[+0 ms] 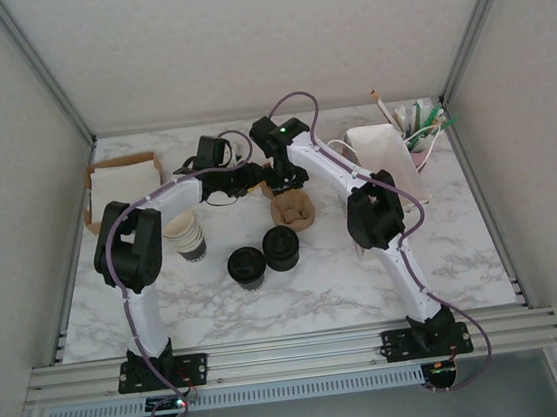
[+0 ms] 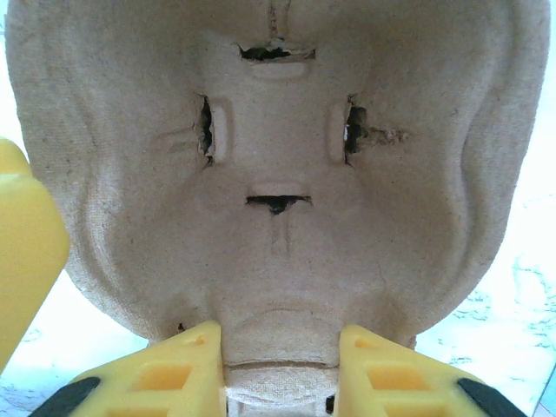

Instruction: Pack the takeout coffee

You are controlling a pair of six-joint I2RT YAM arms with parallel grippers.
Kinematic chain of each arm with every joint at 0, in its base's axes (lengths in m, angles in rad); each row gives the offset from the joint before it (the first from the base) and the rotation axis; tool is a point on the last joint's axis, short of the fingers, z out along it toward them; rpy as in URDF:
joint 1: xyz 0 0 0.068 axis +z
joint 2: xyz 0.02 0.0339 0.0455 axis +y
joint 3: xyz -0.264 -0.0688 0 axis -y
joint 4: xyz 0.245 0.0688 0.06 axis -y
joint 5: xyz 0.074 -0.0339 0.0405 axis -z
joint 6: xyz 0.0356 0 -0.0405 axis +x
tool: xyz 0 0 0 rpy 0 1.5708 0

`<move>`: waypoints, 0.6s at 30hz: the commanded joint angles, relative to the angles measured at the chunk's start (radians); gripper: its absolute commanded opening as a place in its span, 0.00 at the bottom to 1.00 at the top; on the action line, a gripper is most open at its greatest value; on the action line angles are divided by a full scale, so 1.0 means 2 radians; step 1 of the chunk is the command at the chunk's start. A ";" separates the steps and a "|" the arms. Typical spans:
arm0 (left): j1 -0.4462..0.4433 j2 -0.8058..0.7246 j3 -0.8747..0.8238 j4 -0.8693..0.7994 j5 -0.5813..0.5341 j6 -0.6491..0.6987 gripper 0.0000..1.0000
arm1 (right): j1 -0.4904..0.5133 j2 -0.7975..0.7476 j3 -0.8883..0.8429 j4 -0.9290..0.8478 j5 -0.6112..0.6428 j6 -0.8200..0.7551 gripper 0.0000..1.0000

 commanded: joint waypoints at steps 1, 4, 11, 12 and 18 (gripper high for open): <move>-0.015 -0.010 0.011 0.033 0.045 -0.005 0.33 | 0.007 -0.015 -0.007 0.012 -0.022 -0.006 0.30; -0.015 -0.015 0.012 0.022 0.033 0.003 0.29 | 0.007 -0.014 -0.007 0.008 -0.015 -0.006 0.30; -0.015 -0.022 0.018 0.000 0.013 0.016 0.30 | 0.007 -0.014 -0.007 0.008 -0.013 -0.004 0.30; -0.015 -0.019 0.017 0.003 0.016 0.013 0.30 | 0.008 -0.014 -0.008 0.010 -0.016 -0.005 0.30; -0.017 -0.007 0.016 0.021 0.032 0.003 0.32 | 0.010 -0.017 -0.009 0.015 -0.027 -0.007 0.31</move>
